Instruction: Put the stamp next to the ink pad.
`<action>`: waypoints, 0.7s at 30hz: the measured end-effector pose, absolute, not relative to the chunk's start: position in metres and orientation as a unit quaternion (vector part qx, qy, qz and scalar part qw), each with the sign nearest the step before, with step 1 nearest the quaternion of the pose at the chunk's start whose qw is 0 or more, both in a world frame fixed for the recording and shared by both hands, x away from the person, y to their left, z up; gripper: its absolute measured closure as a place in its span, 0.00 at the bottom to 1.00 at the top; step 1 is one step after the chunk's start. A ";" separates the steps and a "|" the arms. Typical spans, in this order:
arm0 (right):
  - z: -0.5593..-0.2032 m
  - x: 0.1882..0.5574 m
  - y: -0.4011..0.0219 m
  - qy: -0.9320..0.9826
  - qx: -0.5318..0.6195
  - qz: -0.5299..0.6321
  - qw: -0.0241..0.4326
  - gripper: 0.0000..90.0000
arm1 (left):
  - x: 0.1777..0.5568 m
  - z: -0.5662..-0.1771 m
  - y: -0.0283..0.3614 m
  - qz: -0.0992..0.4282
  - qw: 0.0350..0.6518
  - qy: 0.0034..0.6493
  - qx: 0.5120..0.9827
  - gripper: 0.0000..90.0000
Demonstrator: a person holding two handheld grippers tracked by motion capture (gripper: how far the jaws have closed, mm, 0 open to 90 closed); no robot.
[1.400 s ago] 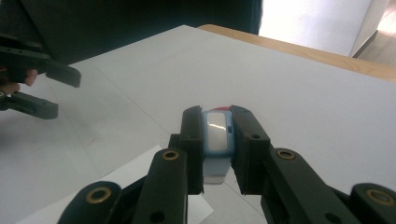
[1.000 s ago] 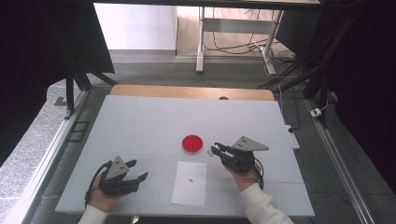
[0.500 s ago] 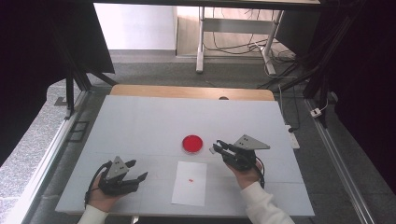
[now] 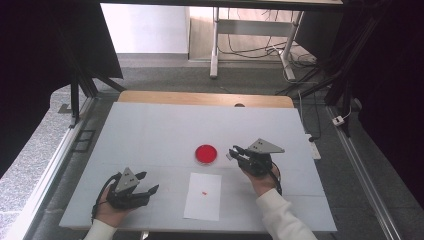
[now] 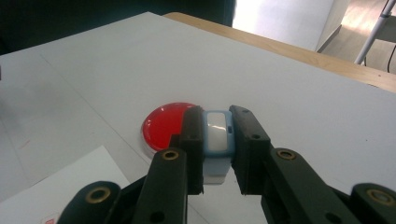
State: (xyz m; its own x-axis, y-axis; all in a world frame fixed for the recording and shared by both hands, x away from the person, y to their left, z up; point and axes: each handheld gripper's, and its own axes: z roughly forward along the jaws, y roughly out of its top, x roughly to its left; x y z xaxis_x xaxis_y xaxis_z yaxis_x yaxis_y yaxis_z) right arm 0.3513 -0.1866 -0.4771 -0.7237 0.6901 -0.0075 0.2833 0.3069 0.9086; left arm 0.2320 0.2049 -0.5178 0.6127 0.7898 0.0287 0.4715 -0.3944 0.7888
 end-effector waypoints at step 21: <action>-0.499 0.384 -0.166 0.826 0.300 0.442 0.180 0.83 | 0.233 -0.520 0.205 0.205 0.383 0.392 0.811 0.40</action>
State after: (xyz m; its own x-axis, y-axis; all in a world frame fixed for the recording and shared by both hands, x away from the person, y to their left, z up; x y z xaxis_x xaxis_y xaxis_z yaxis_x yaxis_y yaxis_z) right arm 0.3838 -0.1659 -0.4991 -0.7548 0.6552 -0.0315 0.3374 0.4290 0.8379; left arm 0.2330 0.2049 -0.5198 0.6088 0.7926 0.0329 0.4782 -0.3998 0.7820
